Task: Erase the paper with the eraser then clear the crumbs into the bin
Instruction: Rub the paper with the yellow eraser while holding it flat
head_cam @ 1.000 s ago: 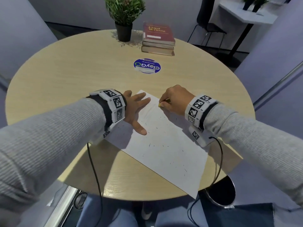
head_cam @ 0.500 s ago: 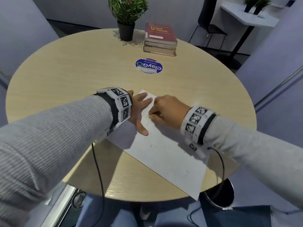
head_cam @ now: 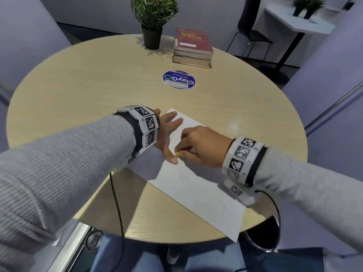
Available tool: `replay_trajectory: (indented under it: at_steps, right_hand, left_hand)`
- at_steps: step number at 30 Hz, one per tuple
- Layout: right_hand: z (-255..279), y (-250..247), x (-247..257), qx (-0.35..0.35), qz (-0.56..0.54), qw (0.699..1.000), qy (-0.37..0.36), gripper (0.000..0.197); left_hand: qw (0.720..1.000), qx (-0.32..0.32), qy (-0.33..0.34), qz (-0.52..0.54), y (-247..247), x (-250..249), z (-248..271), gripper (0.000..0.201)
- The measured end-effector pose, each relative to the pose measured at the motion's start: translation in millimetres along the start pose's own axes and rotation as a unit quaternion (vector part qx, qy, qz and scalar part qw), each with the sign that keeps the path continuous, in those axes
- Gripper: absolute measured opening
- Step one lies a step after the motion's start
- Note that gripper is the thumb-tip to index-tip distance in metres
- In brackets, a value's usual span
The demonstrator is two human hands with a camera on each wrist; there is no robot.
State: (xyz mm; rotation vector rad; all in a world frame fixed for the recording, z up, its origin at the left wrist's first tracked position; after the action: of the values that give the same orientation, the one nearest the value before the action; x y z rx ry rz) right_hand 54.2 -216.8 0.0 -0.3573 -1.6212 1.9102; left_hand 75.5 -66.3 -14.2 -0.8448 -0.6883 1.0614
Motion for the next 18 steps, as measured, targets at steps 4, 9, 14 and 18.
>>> replay_trajectory:
  at_steps: [4,9,14,18]
  right_hand:
    - [-16.1,-16.1,-40.6,-0.042,0.008,0.994,0.101,0.021]
    - [-4.5,1.3,-2.2,-0.015,0.027,1.0,0.002,0.022]
    - [-10.3,-14.0,-34.3,-0.022,-0.002,0.997,0.068,0.023]
    - [-14.2,-14.0,-37.5,-0.039,0.046,0.993,0.101,0.025]
  left_hand:
    - [0.999,-0.001,-0.006,0.041,2.0,0.8,-0.4,0.108]
    - [0.999,0.031,-0.019,-0.025,-9.7,-7.0,9.9,0.119]
    - [1.0,0.015,-0.009,-0.01,-3.6,-4.4,7.4,0.135]
    - [1.0,0.026,-0.005,-0.006,-5.2,-6.5,9.7,0.153]
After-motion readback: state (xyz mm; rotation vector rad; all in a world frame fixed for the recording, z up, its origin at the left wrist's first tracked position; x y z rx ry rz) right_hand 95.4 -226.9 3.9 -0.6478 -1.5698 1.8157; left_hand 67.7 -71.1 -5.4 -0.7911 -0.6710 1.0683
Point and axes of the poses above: each hand's wrist, its own z-axis away from the middle knuckle, its own y-axis out of the palm, x = y × z, the point moved 1 cm from there along -z, towards the middle knuckle, and after that the axes turned 3 degrees about x, right-handed, at the moved point
